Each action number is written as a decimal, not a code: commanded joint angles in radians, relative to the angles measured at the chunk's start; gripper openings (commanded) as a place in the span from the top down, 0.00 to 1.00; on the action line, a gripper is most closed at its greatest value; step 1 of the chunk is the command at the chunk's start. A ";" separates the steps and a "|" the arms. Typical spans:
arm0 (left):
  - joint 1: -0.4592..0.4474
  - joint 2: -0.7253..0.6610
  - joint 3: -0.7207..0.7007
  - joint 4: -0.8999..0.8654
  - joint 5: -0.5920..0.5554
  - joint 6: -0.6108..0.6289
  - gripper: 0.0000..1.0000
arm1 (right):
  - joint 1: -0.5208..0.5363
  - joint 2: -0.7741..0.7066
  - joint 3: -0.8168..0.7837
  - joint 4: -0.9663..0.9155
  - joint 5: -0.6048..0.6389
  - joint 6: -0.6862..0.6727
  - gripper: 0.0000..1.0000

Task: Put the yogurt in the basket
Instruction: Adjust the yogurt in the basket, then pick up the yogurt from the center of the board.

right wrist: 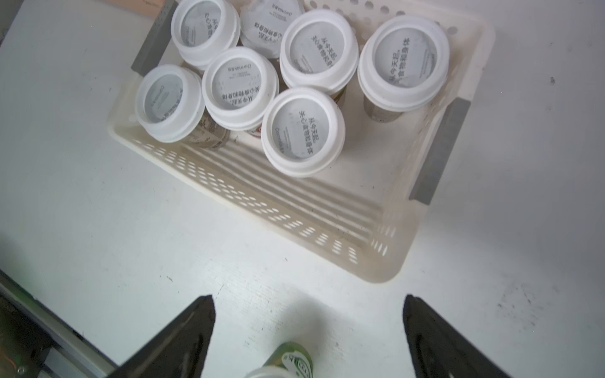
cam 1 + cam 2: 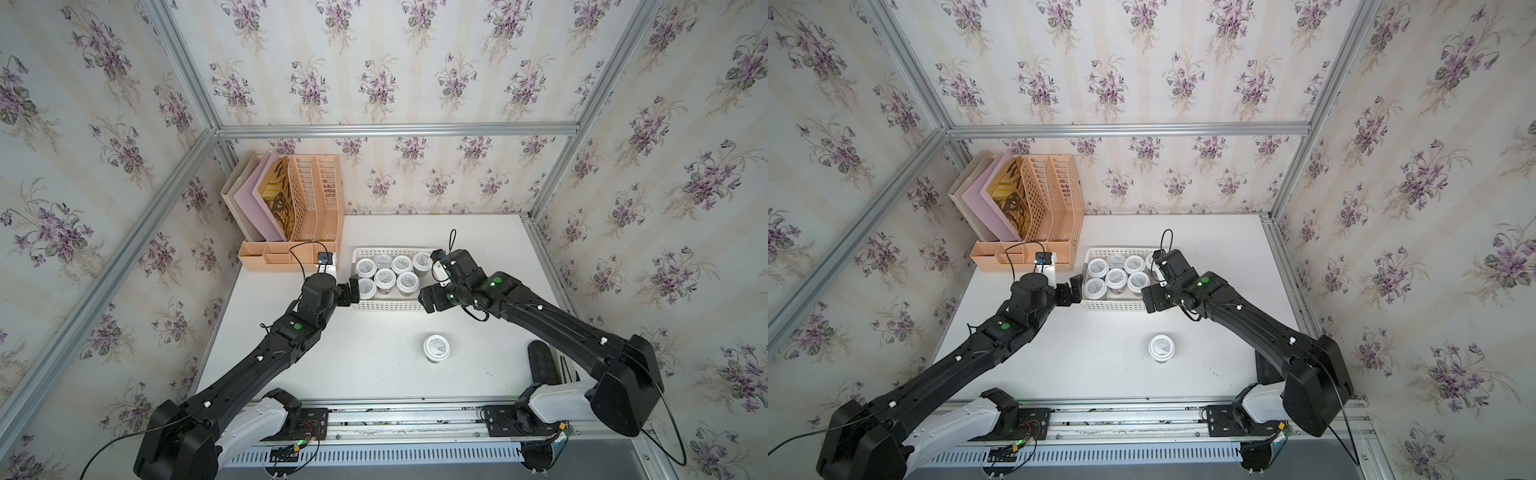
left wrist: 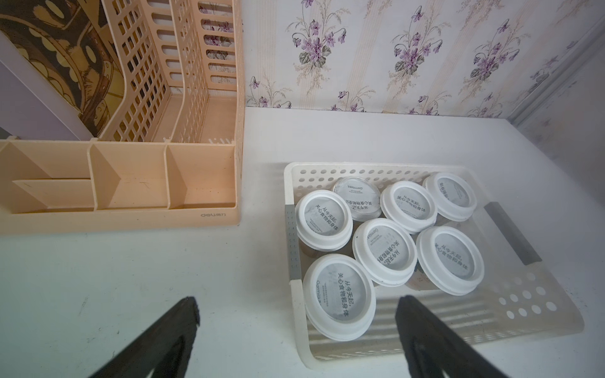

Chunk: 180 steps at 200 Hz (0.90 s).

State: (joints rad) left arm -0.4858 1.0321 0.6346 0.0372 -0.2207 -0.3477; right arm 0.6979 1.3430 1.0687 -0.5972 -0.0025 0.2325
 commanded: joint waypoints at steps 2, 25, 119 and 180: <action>0.000 -0.002 0.011 0.009 0.003 -0.002 0.02 | 0.019 -0.069 -0.038 -0.087 0.048 0.030 0.05; 0.000 -0.007 0.008 0.008 0.010 -0.003 0.02 | 0.048 -0.130 -0.073 -0.133 0.069 0.062 0.05; 0.000 -0.005 0.010 0.009 0.022 -0.007 0.02 | 0.220 -0.127 -0.097 -0.244 0.150 0.185 0.04; 0.000 -0.009 0.007 0.009 0.021 -0.007 0.02 | 0.266 -0.104 -0.105 -0.257 0.142 0.221 0.12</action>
State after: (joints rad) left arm -0.4858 1.0267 0.6350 0.0330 -0.2028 -0.3504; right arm 0.9535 1.2335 0.9695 -0.8402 0.1398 0.4217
